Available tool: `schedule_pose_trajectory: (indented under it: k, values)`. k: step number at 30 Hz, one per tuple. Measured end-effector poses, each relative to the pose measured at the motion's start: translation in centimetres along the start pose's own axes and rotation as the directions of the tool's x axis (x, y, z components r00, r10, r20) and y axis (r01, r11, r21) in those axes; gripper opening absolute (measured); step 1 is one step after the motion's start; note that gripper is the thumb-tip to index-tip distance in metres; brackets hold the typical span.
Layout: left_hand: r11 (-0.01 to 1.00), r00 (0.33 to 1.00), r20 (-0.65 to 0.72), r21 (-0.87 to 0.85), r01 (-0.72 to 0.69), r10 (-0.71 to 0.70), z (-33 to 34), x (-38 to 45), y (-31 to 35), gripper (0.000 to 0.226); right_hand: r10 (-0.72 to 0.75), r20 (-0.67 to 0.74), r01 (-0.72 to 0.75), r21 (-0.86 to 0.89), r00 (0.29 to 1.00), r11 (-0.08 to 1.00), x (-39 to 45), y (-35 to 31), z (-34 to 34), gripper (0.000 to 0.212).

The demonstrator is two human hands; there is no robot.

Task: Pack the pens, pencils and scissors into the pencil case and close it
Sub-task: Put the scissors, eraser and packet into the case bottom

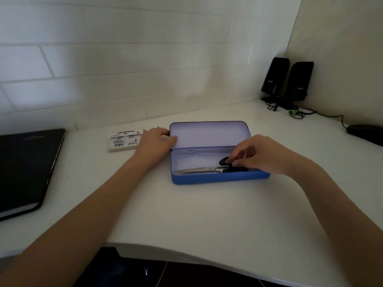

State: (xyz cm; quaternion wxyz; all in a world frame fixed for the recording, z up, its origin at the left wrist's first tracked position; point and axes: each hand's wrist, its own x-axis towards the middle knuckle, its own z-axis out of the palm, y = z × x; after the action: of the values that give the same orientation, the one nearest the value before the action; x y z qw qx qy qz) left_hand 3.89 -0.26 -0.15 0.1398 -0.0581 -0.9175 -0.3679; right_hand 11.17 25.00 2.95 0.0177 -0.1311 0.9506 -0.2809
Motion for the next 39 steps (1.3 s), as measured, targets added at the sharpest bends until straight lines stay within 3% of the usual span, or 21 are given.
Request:
schedule_pose_trajectory:
  k: [7,19,24,29,31,33,36,39]
  values:
    - [1.0,1.0,0.01,-0.001,0.01,-0.01,0.0,0.1,-0.1,0.026,-0.027,0.065,0.027,0.015,0.997,1.0,-0.1,-0.2,0.1,0.019]
    - [1.0,1.0,0.007,0.016,0.0,0.0,0.0,0.0,0.1,0.028,0.029,-0.053,-0.028,0.029,0.998,0.999,0.2,-0.6,1.1,0.012]
    - [1.0,1.0,-0.009,0.026,-0.014,0.014,0.0,-0.1,0.2,0.027,0.036,-0.051,-0.033,0.048,0.998,0.998,0.1,-0.5,0.8,0.001]
    - [1.0,1.0,0.0,0.021,-0.017,0.017,0.0,-0.1,0.1,0.028,0.035,-0.012,-0.034,0.063,0.999,0.997,0.0,-0.7,0.5,0.008]
    - [1.0,1.0,0.001,0.016,-0.018,0.018,0.0,-0.1,0.0,0.029,0.048,-0.089,-0.042,0.066,0.995,0.997,0.0,-0.4,-0.1,0.009]
    - [1.0,1.0,0.005,0.015,-0.017,0.017,-0.1,0.0,-0.1,0.029,0.076,-0.279,-0.065,0.047,0.957,0.997,-0.1,0.4,-1.4,0.009]
    - [0.999,1.0,0.013,0.027,-0.02,0.02,0.0,0.1,-0.3,0.027,0.244,-0.5,-0.297,-0.028,0.831,0.955,-0.4,2.5,-3.2,0.011]
    - [0.999,1.0,0.002,0.041,-0.019,0.019,0.1,0.2,-0.3,0.028,0.58,-0.42,-0.69,-0.179,0.698,0.701,-0.7,5.4,-4.0,0.033]
